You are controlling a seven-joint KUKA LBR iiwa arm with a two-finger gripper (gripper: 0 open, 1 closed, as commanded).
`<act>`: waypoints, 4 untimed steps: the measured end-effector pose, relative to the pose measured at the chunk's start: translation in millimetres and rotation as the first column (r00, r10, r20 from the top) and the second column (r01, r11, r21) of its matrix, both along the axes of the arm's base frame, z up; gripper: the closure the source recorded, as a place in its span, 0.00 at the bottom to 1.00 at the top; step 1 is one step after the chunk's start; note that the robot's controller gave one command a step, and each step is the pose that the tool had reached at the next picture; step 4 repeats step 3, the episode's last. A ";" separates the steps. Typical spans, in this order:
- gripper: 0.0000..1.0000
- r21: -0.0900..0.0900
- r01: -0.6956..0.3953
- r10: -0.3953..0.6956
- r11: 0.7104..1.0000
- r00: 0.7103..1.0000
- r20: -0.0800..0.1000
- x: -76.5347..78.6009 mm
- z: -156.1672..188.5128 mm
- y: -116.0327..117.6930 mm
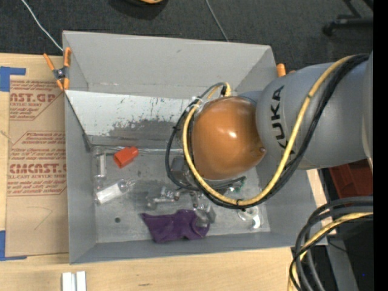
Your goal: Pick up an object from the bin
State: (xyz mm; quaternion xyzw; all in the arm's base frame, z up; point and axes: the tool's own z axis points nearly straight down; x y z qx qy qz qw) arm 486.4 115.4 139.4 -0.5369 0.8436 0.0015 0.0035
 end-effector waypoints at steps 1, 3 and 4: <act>0.00 0.001 -0.332 0.332 0.943 0.943 0.003 1.7 -67.5 13.5; 1.00 0.001 -0.400 0.400 0.917 0.917 0.002 0.8 -69.6 23.3; 1.00 0.001 -0.400 0.400 0.917 0.917 0.002 0.8 -69.6 23.3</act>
Offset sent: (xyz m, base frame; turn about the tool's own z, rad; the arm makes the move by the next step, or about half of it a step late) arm 0.0012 0.0222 -0.0694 -0.4140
